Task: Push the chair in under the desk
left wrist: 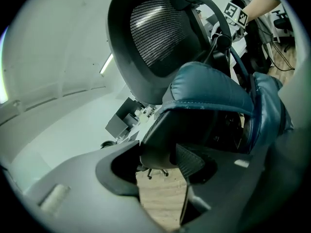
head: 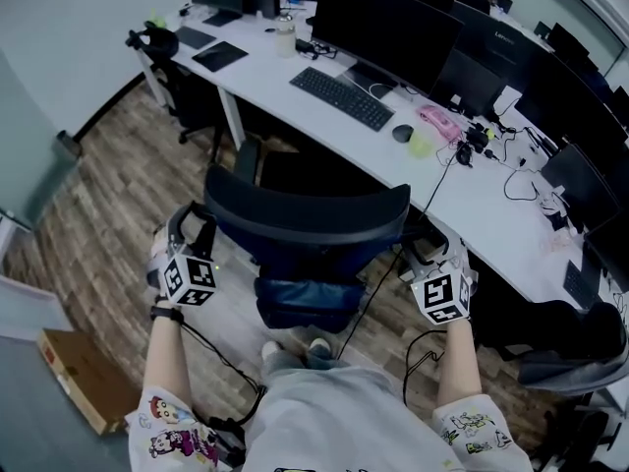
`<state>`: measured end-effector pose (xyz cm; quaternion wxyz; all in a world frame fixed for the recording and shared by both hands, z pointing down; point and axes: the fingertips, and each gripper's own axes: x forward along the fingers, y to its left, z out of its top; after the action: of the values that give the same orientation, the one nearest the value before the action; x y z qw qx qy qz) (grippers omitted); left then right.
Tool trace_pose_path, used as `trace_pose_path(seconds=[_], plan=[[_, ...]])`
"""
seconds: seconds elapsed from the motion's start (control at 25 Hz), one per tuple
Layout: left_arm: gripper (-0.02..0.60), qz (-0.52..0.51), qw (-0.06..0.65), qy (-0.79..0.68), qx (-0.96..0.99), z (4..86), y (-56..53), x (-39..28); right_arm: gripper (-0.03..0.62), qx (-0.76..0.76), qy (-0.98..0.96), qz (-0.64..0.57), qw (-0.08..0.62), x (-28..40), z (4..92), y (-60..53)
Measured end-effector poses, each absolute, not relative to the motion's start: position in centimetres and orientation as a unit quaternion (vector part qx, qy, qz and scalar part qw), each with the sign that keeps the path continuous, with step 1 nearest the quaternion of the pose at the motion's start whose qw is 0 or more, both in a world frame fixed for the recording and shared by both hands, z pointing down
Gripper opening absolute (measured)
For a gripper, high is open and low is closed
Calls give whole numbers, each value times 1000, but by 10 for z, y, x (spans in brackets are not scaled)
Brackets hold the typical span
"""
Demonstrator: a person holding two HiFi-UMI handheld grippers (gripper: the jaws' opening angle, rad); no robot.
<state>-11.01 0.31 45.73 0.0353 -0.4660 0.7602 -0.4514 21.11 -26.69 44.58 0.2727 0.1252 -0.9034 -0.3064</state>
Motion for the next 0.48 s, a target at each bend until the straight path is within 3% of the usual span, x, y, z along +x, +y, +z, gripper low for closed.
trace_pose_path(seconds=[0.48], plan=[[241,-445,60,748,-488,457,-35,-159,255,158,-899,-292,286,183,447,-279]])
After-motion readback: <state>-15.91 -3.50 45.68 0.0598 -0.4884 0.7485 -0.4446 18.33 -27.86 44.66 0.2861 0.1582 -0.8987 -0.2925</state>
